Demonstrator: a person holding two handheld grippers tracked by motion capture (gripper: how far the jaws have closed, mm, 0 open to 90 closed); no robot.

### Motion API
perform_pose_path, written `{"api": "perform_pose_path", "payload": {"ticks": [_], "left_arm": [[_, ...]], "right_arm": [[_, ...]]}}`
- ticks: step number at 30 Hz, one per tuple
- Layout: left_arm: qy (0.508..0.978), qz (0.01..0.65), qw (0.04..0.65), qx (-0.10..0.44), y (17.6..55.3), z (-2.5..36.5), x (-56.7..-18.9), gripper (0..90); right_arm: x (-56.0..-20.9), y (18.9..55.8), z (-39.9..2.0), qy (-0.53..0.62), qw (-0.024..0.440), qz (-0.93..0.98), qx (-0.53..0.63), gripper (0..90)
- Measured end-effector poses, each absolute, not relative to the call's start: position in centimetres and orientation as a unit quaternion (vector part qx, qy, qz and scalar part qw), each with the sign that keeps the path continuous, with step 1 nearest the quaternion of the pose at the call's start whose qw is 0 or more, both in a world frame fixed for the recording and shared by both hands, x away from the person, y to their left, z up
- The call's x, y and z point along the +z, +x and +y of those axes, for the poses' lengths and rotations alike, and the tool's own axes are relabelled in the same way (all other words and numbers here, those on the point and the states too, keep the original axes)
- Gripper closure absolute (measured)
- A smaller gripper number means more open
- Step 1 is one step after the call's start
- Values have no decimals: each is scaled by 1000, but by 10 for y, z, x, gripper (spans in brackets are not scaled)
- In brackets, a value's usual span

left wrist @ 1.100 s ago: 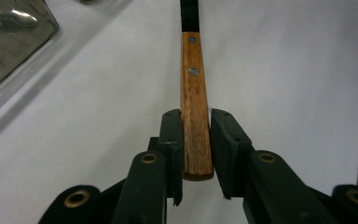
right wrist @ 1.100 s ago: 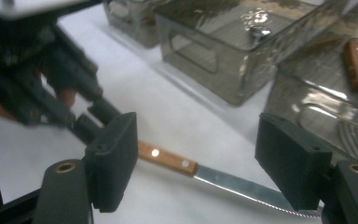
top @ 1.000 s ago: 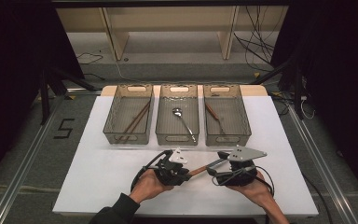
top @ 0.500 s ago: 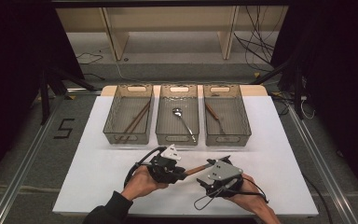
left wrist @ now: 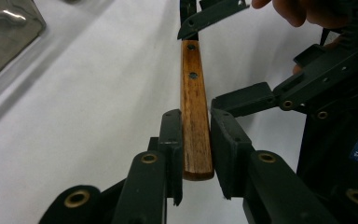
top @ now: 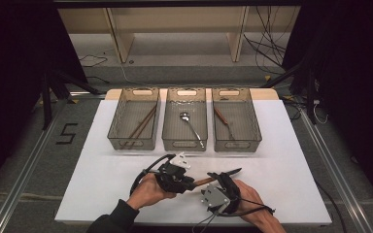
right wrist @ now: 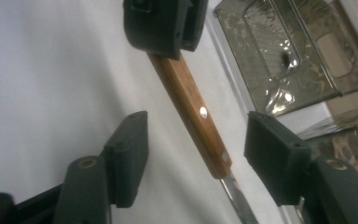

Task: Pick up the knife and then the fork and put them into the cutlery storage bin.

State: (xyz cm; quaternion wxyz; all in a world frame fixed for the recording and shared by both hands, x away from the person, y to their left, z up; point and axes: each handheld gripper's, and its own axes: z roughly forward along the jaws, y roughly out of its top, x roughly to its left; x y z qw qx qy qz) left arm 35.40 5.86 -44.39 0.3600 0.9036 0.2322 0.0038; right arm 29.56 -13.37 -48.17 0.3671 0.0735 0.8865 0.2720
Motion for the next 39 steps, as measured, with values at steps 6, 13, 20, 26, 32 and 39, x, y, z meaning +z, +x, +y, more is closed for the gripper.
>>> {"api": "perform_pose_path", "payload": {"ticks": [6, 13, 20, 26, 32, 39], "left_arm": [[903, 232, 363, -1, 353, 60, -440, 745], [901, 234, 366, -8, 353, 61, -437, 744], [900, 234, 366, -11, 353, 61, -435, 744], [899, 237, 369, -20, 354, 63, -434, 743], [892, 243, 379, -29, 356, 66, -432, 739], [876, 256, 407, -36, 357, 73, -424, 623]], "right_arm": [[-483, 293, -133, 41, 407, 877, 250, 520], [-485, 288, -131, 16, 443, 862, 244, 623], [-487, 284, -129, -16, 469, 853, 228, 719], [-489, 281, -127, -38, 484, 848, 212, 759], [-492, 279, -125, -61, 496, 843, 198, 795], [-488, 277, -125, -66, 513, 835, 185, 812]]}}
